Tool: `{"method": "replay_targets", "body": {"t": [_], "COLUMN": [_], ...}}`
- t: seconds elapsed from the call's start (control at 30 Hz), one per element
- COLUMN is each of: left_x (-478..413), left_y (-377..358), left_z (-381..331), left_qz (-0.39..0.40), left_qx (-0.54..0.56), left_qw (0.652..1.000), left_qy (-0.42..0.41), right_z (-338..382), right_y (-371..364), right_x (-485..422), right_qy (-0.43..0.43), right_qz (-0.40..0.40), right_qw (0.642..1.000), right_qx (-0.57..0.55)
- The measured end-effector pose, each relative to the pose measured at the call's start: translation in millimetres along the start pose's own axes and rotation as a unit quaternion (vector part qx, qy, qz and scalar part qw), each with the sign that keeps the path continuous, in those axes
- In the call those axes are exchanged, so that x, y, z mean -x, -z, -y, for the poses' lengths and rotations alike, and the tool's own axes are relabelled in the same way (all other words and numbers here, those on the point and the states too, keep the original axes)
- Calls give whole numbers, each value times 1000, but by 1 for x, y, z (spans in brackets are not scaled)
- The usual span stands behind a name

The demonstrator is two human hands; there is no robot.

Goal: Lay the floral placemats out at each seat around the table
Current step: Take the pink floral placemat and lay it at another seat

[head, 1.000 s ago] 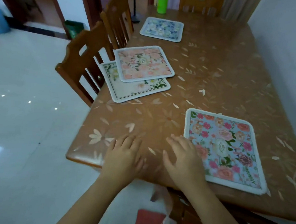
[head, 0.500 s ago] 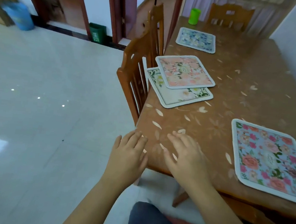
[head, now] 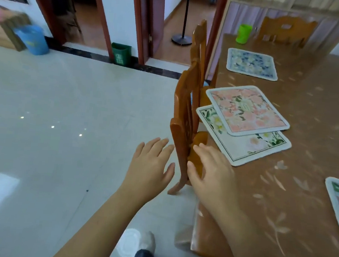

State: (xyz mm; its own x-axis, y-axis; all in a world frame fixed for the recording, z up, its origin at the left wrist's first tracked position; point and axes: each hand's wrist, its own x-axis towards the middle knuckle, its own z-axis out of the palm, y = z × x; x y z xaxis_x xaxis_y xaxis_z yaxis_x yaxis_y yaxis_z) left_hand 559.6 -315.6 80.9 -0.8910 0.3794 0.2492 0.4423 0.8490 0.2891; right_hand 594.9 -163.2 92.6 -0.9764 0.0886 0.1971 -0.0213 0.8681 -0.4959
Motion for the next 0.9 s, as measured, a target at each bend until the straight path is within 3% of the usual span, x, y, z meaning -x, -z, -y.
{"method": "replay_targets", "body": {"t": [0.23, 0.43, 0.7, 0.8, 0.9], "left_x": [-67, -121, -217, -257, -297], "left_y": [5, -3, -19, -22, -27], "left_z": [49, 64, 104, 134, 158], "left_qz": [12, 26, 55, 91, 119], "left_qx": [19, 53, 116, 123, 119], "left_qw": [999, 992, 971, 964, 957], "left_qy": [-30, -111, -201, -218, -238], "right_z": [21, 22, 31, 43, 53], "right_y": [-17, -27, -41, -53, -61], "right_x": [-69, -108, -176, -214, -252], "right_qy": [-45, -76, -196, -229, -231], "right_qz": [-55, -135, -159, -157, -206], "right_qw": [997, 986, 963, 953, 938], "right_qx": [15, 61, 95, 121, 154]}}
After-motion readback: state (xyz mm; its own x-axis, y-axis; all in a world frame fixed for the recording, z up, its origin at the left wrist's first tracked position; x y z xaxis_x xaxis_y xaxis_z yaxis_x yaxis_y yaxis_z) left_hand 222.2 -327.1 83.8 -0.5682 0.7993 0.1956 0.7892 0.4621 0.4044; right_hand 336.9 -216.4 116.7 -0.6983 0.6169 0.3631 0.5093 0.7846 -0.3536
